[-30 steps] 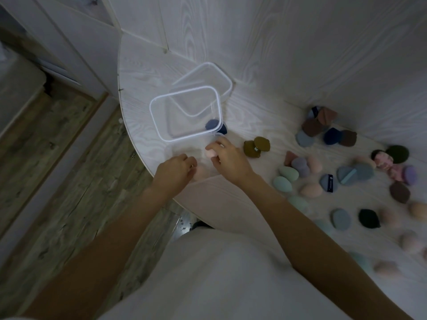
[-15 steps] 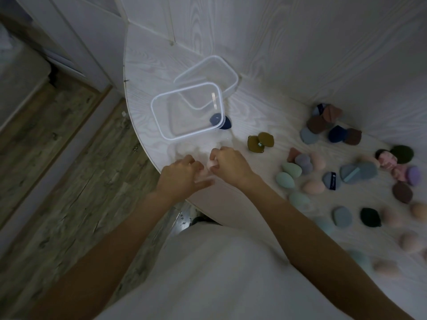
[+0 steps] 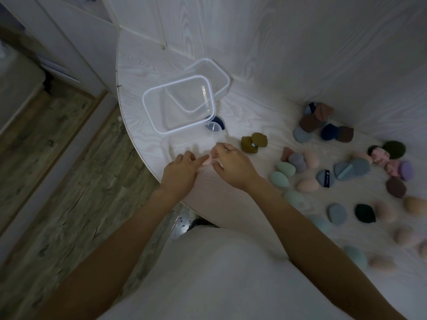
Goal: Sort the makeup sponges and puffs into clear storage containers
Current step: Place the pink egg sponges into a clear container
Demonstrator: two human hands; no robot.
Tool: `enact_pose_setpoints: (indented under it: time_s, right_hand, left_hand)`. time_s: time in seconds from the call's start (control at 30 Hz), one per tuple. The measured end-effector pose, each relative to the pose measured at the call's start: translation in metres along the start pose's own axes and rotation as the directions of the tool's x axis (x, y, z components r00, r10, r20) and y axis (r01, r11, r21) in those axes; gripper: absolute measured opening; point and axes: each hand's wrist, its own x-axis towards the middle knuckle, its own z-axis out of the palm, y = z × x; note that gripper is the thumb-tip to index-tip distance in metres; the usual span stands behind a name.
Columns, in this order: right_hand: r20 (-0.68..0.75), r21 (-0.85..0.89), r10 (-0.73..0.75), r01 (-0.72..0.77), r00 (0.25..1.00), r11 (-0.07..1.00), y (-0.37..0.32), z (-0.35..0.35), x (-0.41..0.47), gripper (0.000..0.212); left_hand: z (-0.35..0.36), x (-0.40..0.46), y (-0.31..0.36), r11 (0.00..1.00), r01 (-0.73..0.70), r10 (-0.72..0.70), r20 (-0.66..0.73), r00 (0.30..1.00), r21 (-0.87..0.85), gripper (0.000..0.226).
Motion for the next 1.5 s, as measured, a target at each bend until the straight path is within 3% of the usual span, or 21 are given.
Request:
enact_pose_setpoints:
  time_s: [0.13, 0.23, 0.33, 0.4, 0.5, 0.6, 0.73, 0.8, 0.87, 0.93, 1.03, 1.1, 1.2, 1.27, 1.33, 1.5]
  right_hand:
    - [-0.232, 0.162, 0.094, -0.057, 0.968, 0.985, 0.016, -0.012, -0.024, 0.016]
    - [-0.368, 0.088, 0.148, -0.125, 0.918, 0.988, 0.047, -0.017, -0.050, 0.015]
    - [-0.374, 0.034, 0.307, -0.317, 0.875, 0.948, 0.086, -0.024, -0.088, 0.017]
    - [-0.404, -0.099, 0.339, -0.409, 0.849, 0.907, 0.109, -0.028, -0.112, 0.021]
    - [-0.352, -0.279, 0.380, -0.484, 0.855, 0.830, 0.145, -0.028, -0.136, 0.025]
    - [-0.269, -0.333, 0.411, -0.484, 0.871, 0.809, 0.162, -0.026, -0.139, 0.029]
    - [-0.422, -0.190, 0.338, -0.446, 0.842, 0.875, 0.143, -0.044, -0.131, 0.018]
    - [-0.472, 0.077, 0.376, -0.388, 0.798, 0.918, 0.116, -0.054, -0.118, 0.023]
    - [-0.392, 0.333, 0.409, -0.288, 0.824, 0.898, 0.090, -0.056, -0.097, 0.026]
    - [-0.312, 0.345, 0.316, -0.203, 0.896, 0.916, 0.070, -0.052, -0.073, 0.025]
    - [-0.237, -0.064, 0.074, -0.092, 0.969, 0.994, 0.057, -0.043, -0.040, 0.020]
    - [-0.165, -0.287, 0.033, -0.080, 0.986, 0.955, 0.059, -0.039, -0.024, 0.027]
    - [-0.049, -0.465, 0.004, -0.026, 0.999, 0.885, 0.061, -0.042, -0.009, 0.022]
    - [0.067, -0.504, 0.014, 0.022, 0.998, 0.863, 0.069, -0.041, -0.004, 0.011]
    - [0.134, -0.470, 0.067, 0.004, 0.989, 0.883, 0.075, -0.040, -0.002, 0.019]
    - [0.077, -0.419, 0.044, -0.008, 0.996, 0.908, 0.080, -0.043, -0.003, 0.037]
  left_hand:
    - [0.001, 0.004, 0.010, 0.999, 0.021, -0.020, 0.024, 1.000, -0.039, 0.051]
    - [0.002, 0.007, 0.025, 0.996, -0.066, 0.068, 0.032, 0.997, -0.065, 0.051]
    - [0.010, 0.014, 0.040, 0.986, -0.160, 0.161, 0.017, 0.987, -0.040, 0.053]
    - [0.012, 0.020, 0.046, 0.984, -0.173, 0.174, 0.022, 0.984, -0.038, 0.053]
    - [0.015, 0.025, 0.053, 0.984, -0.169, 0.171, 0.030, 0.985, -0.052, 0.051]
    - [0.016, 0.027, 0.055, 0.981, -0.189, 0.190, 0.020, 0.982, -0.046, 0.050]
    - [0.016, 0.027, 0.053, 0.978, -0.203, 0.203, -0.003, 0.979, -0.047, 0.047]
    - [0.016, 0.028, 0.054, 0.980, -0.189, 0.189, -0.007, 0.982, -0.055, 0.045]
    - [0.016, 0.030, 0.055, 0.984, -0.164, 0.165, -0.002, 0.986, -0.066, 0.045]
    - [0.017, 0.032, 0.056, 0.981, -0.184, 0.184, -0.005, 0.983, -0.054, 0.046]
    - [0.018, 0.034, 0.058, 0.980, -0.200, 0.199, 0.022, 0.980, 0.014, 0.049]
    - [0.021, 0.034, 0.058, 0.986, -0.161, 0.159, 0.059, 0.986, 0.037, 0.049]
    - [0.021, 0.033, 0.057, 0.990, -0.136, 0.137, 0.023, 0.990, -0.019, 0.042]
    - [0.019, 0.033, 0.055, 0.985, -0.166, 0.164, -0.033, 0.986, -0.039, 0.038]
    - [0.020, 0.034, 0.050, 0.978, -0.207, 0.205, -0.105, 0.973, -0.016, 0.037]
    - [0.020, 0.037, 0.046, 0.960, -0.274, 0.279, -0.110, 0.954, 0.053, 0.053]
